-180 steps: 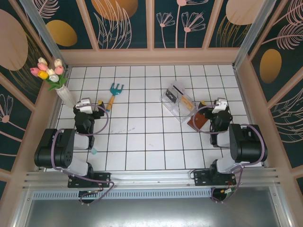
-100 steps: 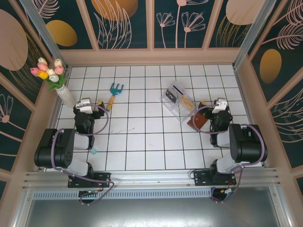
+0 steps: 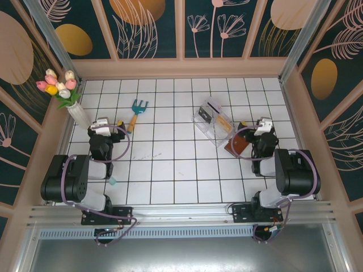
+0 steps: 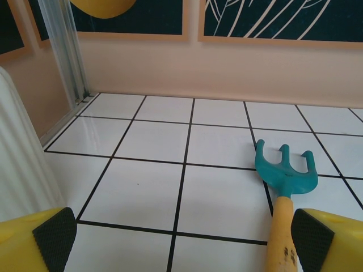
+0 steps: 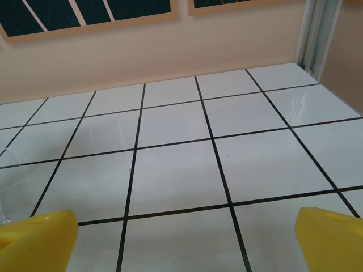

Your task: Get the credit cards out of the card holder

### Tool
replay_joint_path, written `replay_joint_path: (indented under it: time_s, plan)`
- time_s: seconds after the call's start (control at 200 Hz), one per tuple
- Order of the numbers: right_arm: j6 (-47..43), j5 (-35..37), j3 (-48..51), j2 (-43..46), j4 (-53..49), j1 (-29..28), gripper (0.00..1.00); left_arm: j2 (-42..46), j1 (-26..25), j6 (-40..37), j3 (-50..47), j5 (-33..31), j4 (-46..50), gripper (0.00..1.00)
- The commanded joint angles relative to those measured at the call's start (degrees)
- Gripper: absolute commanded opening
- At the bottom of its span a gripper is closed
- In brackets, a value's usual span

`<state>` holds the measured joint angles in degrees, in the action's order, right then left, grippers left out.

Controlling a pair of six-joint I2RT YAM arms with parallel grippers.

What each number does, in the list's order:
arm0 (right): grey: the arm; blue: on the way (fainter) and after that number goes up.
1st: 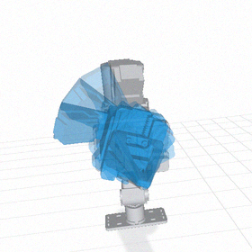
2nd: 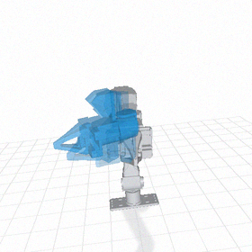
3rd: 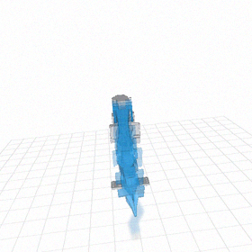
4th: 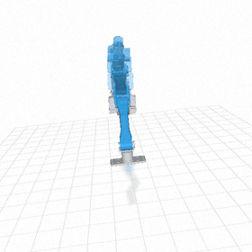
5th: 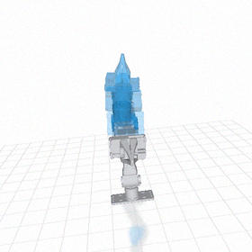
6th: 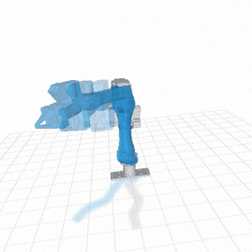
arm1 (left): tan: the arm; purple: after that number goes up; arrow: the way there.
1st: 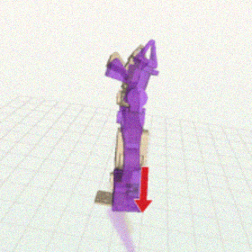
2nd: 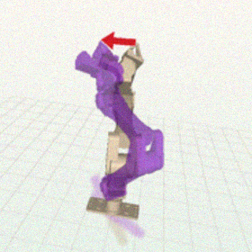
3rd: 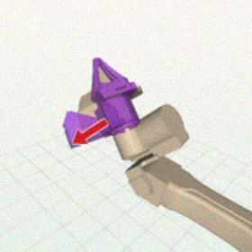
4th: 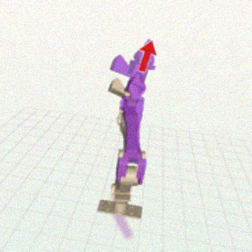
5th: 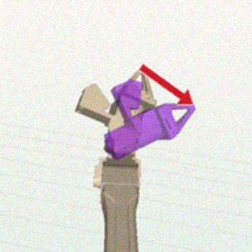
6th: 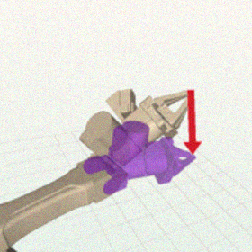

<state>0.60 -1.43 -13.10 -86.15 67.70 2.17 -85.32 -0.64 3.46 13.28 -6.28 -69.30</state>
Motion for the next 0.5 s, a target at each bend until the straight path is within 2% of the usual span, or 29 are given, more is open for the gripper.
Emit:
replay_joint_path:
  time_s: [0.0,0.19,0.295,0.385,0.495]
  plan:
    - [1.6,2.6,-1.1,6.9,-5.1,0.5,0.99,5.1,0.5,1.4,0.9,-1.4,3.2,0.99]
    - [7.1,10.8,-8.0,19.1,-29.1,0.4,0.99,13.6,0.5,7.9,5.5,-7.5,20.1,0.99]
    - [17.6,13.8,-13.4,24.8,-43.9,0.4,0.99,18.9,0.5,12.3,9.1,-7.0,29.2,0.99]
    - [26.9,13.1,-19.0,28.0,-57.8,0.4,0.99,22.5,0.5,18.6,14.5,-5.7,41.1,0.99]
    - [32.2,6.9,-25.1,29.4,-71.1,0.4,0.99,24.0,0.5,24.5,21.9,-3.3,55.2,0.99]
